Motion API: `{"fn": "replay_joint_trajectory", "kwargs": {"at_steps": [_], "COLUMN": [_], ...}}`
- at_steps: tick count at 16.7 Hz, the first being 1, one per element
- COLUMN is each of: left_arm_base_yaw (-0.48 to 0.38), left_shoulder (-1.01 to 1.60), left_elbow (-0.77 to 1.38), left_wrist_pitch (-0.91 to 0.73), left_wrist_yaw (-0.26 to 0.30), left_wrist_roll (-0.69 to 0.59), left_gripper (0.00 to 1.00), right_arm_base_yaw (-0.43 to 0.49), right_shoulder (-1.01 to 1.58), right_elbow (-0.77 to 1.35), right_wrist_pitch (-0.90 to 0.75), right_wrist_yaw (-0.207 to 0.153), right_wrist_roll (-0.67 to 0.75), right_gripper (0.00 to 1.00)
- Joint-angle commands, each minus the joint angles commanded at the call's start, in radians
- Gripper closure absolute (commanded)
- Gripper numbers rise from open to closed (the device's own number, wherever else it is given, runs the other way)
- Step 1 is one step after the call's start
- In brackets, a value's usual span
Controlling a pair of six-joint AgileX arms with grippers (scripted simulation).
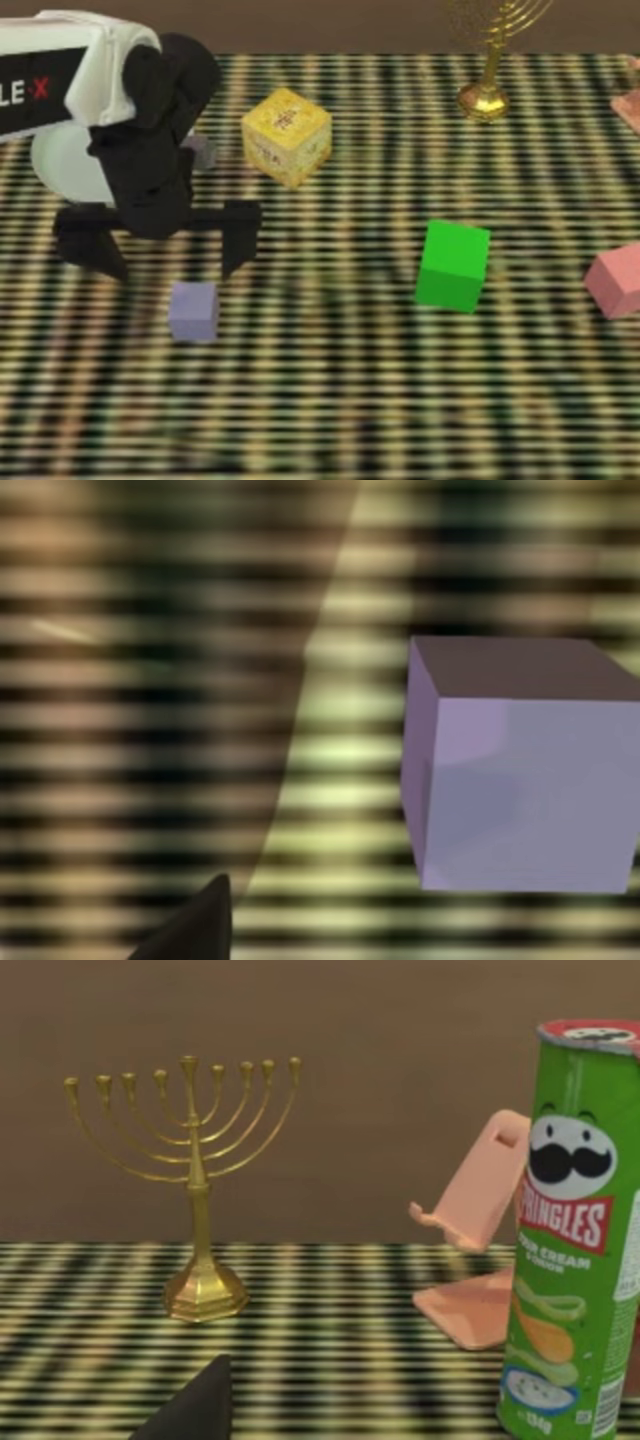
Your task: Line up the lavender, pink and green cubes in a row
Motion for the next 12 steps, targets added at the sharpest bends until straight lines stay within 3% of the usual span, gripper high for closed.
{"fn": "replay_joint_trajectory", "kwargs": {"at_steps": [7,12], "left_arm_base_yaw": [0.001,-0.001], "left_shoulder": [0.014,0.091], "left_elbow": [0.009,-0.065], "left_wrist_pitch": [-0.002,0.15], "left_wrist_yaw": [0.0,0.0], "left_wrist_roll": [-0.002,0.0], "left_gripper": [0.0,0.0], "right_arm_base_yaw": [0.0,0.0], "right_shoulder": [0.0,0.0], "right_elbow": [0.0,0.0], "right_wrist_pitch": [0.0,0.0], "right_wrist_yaw": [0.0,0.0], "right_wrist_roll": [0.0,0.0], "right_gripper": [0.0,0.0]}}
